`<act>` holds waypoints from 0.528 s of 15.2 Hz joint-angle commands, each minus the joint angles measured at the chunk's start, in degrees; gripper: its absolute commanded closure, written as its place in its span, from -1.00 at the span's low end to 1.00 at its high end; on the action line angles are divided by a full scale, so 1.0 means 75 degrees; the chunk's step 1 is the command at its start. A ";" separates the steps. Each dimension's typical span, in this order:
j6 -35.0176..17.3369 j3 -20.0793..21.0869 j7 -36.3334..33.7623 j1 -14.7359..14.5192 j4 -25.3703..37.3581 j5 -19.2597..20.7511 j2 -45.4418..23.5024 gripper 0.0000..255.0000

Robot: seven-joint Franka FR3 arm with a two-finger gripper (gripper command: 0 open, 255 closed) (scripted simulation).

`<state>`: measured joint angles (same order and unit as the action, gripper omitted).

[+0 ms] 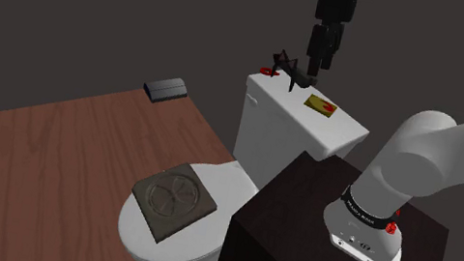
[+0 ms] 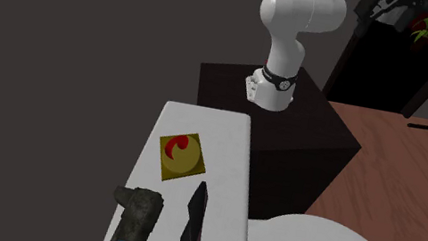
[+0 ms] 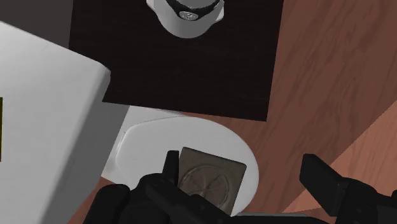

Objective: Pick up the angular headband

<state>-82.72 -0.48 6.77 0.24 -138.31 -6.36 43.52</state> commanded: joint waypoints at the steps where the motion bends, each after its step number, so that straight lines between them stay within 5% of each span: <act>1: 0.0000 0.0000 0.0000 0.0000 0.0000 0.0000 0.0000 -1.00; 8: -0.0781 -0.0768 0.0793 0.0388 0.0613 0.0612 -0.1609 -1.00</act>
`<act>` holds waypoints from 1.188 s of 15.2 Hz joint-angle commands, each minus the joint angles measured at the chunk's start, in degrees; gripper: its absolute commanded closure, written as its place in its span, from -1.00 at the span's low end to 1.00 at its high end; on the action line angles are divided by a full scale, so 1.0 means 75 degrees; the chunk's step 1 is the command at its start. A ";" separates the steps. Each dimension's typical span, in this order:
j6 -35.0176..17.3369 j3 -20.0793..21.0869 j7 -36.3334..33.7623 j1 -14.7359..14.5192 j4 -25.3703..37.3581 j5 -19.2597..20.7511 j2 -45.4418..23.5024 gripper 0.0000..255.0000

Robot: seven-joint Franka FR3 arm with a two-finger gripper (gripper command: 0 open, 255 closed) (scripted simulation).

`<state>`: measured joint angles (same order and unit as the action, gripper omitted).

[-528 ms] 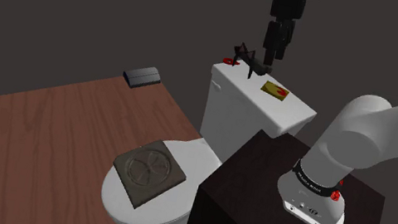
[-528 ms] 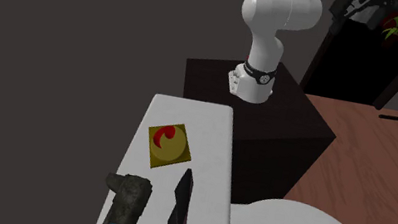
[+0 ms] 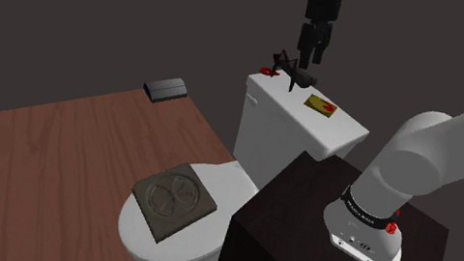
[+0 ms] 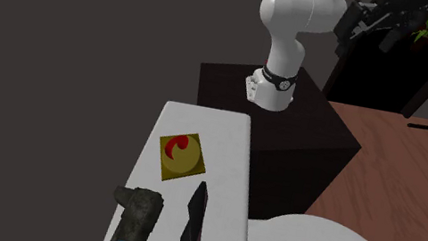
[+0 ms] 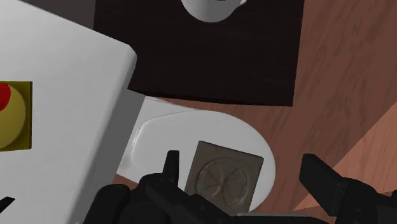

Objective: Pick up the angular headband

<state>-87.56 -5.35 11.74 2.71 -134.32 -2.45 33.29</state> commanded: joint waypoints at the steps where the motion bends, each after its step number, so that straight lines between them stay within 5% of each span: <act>1: -0.0235 -0.0223 0.0237 0.0105 0.0203 0.0153 -0.0493 -1.00; 18: -0.1010 -0.1636 0.2060 0.0909 0.3609 0.0164 -0.5141 -1.00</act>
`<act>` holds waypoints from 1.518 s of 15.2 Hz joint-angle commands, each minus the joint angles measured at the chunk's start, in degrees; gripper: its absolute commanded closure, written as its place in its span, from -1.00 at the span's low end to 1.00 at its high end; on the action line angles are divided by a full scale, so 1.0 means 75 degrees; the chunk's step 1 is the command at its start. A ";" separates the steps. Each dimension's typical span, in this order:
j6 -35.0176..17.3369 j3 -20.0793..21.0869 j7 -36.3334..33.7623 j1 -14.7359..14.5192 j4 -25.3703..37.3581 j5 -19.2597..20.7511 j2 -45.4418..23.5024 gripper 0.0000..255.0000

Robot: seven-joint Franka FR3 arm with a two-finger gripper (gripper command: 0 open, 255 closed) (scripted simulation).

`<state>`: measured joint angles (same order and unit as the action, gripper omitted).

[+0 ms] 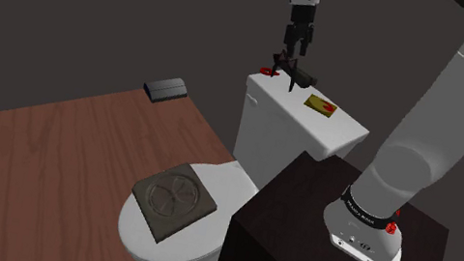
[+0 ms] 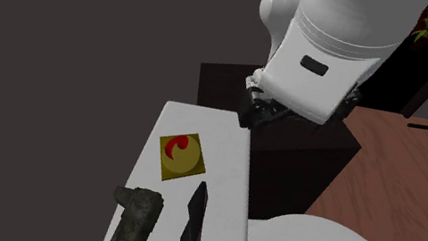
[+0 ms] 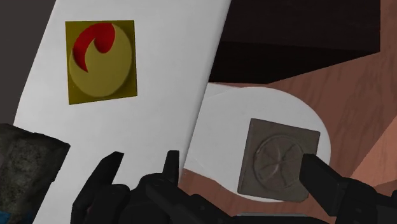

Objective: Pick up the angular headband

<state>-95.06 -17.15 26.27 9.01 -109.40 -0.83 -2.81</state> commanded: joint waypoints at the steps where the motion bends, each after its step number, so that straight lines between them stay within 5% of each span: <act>1: 0.0012 -0.0114 0.0226 0.0140 0.0573 -0.0107 -0.0626 -1.00; 12: 0.0911 -0.0317 0.1067 0.1305 0.4660 -0.0825 -0.4147 -1.00; 21: 0.0231 -0.0274 0.1078 0.1284 0.4136 -0.0875 -0.4313 -1.00; 22: 0.0229 -0.0277 0.1080 0.1282 0.4116 -0.0871 -0.4295 1.00; 23: 0.0229 -0.0277 0.1080 0.1282 0.4116 -0.0871 -0.4295 1.00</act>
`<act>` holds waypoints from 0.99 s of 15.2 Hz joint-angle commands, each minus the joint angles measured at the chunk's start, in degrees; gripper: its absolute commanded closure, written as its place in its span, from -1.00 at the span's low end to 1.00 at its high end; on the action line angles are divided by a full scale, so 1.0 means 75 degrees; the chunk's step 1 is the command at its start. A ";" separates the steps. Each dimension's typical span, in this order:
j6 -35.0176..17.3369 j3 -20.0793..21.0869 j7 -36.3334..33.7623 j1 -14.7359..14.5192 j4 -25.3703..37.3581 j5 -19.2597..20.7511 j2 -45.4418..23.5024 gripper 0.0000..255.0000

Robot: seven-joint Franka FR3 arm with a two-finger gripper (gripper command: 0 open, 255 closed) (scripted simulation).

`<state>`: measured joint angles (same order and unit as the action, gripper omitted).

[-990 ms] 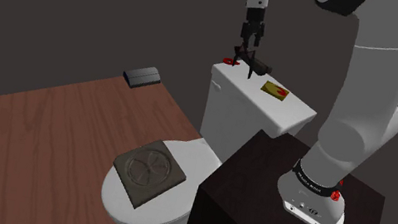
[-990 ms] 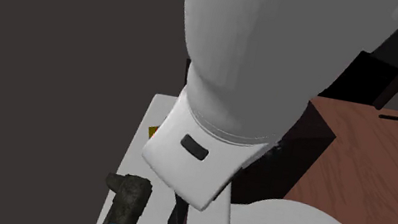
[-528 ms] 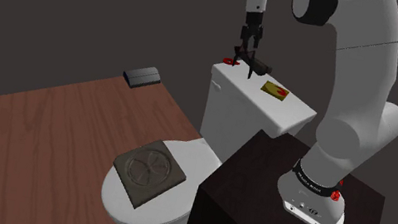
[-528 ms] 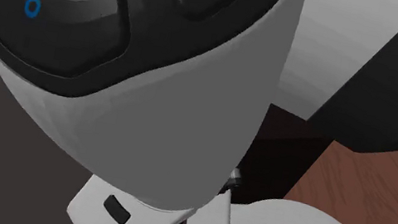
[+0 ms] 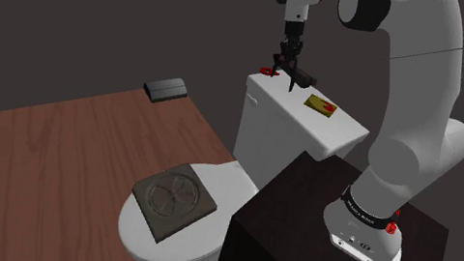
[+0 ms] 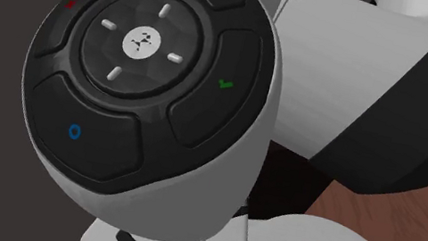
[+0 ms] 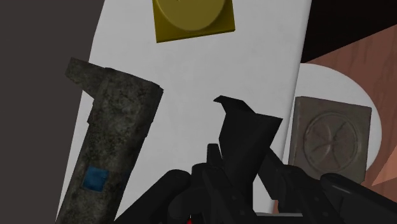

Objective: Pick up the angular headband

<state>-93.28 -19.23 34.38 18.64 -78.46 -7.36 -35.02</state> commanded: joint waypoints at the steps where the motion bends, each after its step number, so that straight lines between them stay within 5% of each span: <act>1: -0.0011 0.0000 0.0000 -0.0001 -0.0011 0.0000 0.0002 1.00; 15: 0.0619 -0.0030 -0.0016 0.0024 0.0490 0.0046 0.0140 1.00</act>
<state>-89.25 -19.40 34.20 18.75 -75.22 -7.07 -34.14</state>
